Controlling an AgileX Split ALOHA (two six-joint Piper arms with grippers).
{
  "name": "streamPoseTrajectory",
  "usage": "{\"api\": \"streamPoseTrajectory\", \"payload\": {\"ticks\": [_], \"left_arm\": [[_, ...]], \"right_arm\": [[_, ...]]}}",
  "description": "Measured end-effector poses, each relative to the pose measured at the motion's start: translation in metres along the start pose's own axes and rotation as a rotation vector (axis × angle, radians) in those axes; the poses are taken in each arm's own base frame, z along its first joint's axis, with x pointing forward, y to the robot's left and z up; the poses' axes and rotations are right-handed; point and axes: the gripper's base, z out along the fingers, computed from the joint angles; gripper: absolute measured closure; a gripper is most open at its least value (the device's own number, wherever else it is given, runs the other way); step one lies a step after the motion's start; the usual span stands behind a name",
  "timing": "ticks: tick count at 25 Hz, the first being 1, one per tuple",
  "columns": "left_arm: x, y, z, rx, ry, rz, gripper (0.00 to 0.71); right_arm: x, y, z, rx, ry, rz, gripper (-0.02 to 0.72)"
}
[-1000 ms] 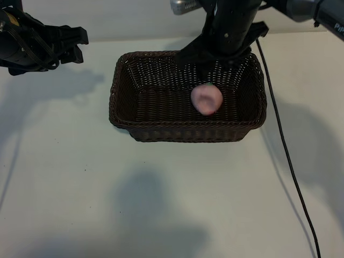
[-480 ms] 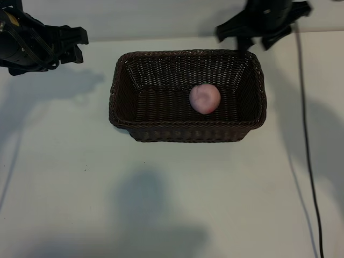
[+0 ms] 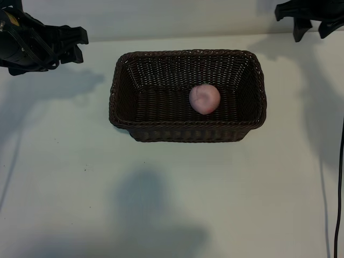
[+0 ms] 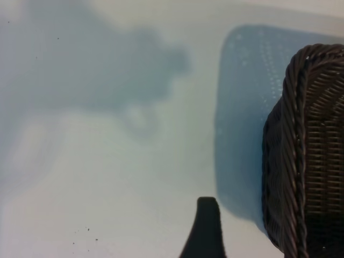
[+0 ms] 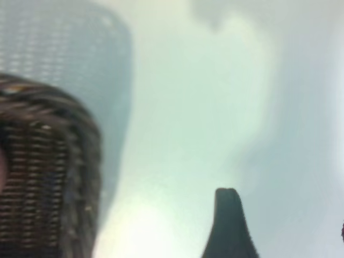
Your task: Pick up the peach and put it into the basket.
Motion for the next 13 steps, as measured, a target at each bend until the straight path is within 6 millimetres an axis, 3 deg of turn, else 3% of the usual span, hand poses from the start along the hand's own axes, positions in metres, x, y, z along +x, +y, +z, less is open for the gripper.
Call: {"api": "streamPoseTrajectory", "payload": {"ticks": [13], "left_arm": [[0.0000, 0.0000, 0.0000, 0.000, 0.000, 0.000, 0.119]], "right_arm": [[0.0036, 0.0011, 0.0050, -0.012, 0.021, -0.012, 0.217]]}}
